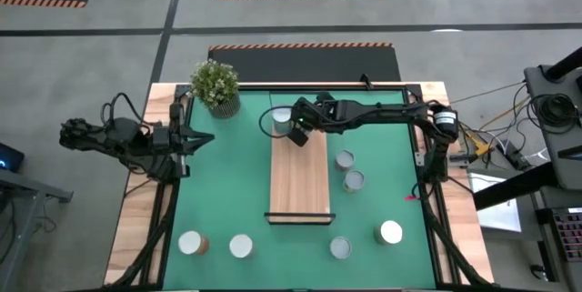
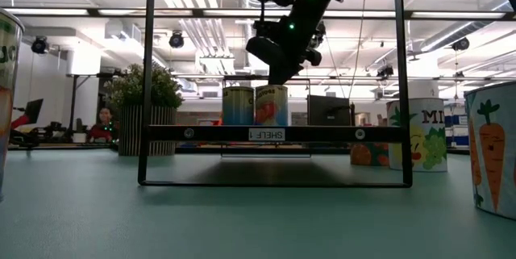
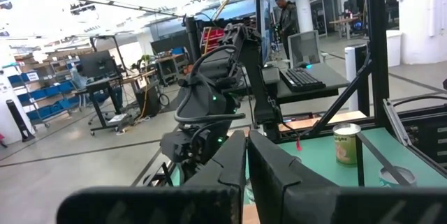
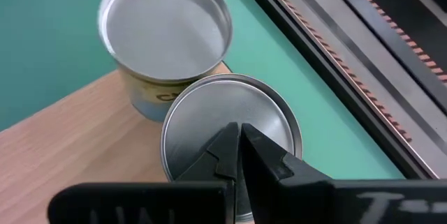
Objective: Pick and place cans onto a shelf
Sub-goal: Put the canned tomatoes on the shelf, then put the canned mixed fruits on the shelf
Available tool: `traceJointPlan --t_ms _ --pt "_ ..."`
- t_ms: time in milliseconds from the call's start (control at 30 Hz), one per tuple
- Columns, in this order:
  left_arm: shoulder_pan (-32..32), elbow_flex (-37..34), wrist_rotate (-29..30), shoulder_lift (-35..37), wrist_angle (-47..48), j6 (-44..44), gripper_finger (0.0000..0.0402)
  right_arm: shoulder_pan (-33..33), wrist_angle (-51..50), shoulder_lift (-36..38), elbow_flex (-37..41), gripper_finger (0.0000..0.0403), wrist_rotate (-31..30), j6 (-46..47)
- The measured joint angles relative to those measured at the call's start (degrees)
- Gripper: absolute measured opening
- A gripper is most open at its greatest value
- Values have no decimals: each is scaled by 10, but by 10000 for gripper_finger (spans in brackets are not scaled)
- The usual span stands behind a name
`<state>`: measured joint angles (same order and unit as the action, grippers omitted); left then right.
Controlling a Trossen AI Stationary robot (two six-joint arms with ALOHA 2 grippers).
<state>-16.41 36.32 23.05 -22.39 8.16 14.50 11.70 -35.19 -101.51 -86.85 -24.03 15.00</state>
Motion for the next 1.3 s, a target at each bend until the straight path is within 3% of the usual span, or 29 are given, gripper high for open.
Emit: traceJointPlan --t_ms 867,1300 --pt "0 1 0 0 0 0 0 2 16 18 0 9 -3 -36" --pt "0 1 0 -1 0 4 0 -70 -14 34 -41 9 0 -57"
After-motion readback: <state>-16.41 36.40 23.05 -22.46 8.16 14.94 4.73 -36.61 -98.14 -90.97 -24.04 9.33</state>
